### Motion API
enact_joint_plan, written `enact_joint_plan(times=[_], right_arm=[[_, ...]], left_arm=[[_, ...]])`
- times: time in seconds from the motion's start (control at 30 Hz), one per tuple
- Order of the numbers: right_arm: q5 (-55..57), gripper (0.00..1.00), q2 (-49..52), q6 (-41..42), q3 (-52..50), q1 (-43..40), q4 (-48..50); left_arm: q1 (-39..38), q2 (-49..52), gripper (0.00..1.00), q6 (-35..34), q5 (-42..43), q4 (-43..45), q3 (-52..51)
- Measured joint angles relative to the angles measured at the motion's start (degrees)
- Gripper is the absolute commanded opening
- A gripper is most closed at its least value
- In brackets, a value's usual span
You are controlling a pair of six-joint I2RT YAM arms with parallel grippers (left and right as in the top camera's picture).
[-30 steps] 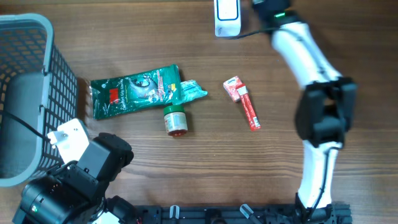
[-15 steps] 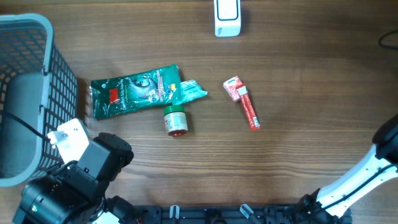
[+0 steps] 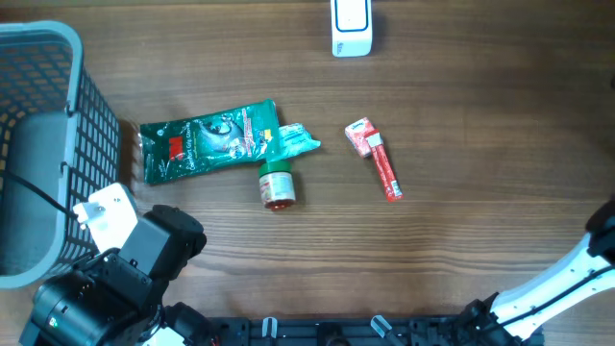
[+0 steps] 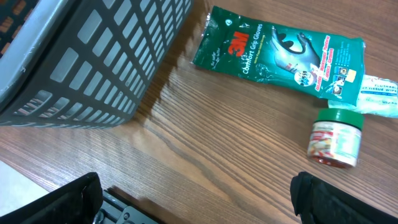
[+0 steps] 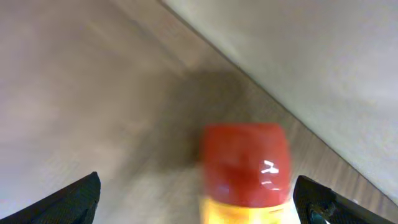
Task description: Scan the item barcode
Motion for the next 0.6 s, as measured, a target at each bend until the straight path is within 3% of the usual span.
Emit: enact_joint_plan(times=[0.17, 0.2, 0.27, 0.37, 0.47, 0.57, 0.6], right_arm=[[-18.49, 1.0, -11.61, 11.37, 0.2, 7.52, -1.53], [-27.98, 1.0, -14.93, 12.59, 0.55, 11.06, -4.22], [-36.7, 1.0, -16.15, 13.2, 0.98, 14.8, -9.33], [-48.54, 1.0, -15.93, 7.85, 0.76, 24.11, -19.21], [-53.66, 1.0, -15.76, -3.65, 0.0, 31.95, -29.31], [-56.57, 0.99, -15.06, -11.04, -2.43, 35.87, -31.21], [-57.7, 0.93, -14.6, -12.92, -4.37, 36.22, -30.53]], left_arm=[[0.0, 0.0, 1.0, 0.0, -0.02, 0.04, 0.0], [0.0, 0.0, 1.0, 0.0, -0.02, 0.0, 0.0], [0.0, 0.0, 1.0, 0.0, 0.0, -0.02, 0.0], [0.0, 0.02, 1.0, 0.0, -0.02, 0.0, 0.0], [0.0, 0.0, 1.0, 0.0, 0.0, 0.0, 0.0], [0.0, 0.0, 1.0, 0.0, 0.0, 0.0, 0.0], [0.0, 0.0, 1.0, 0.0, 0.0, 0.0, 0.0]])
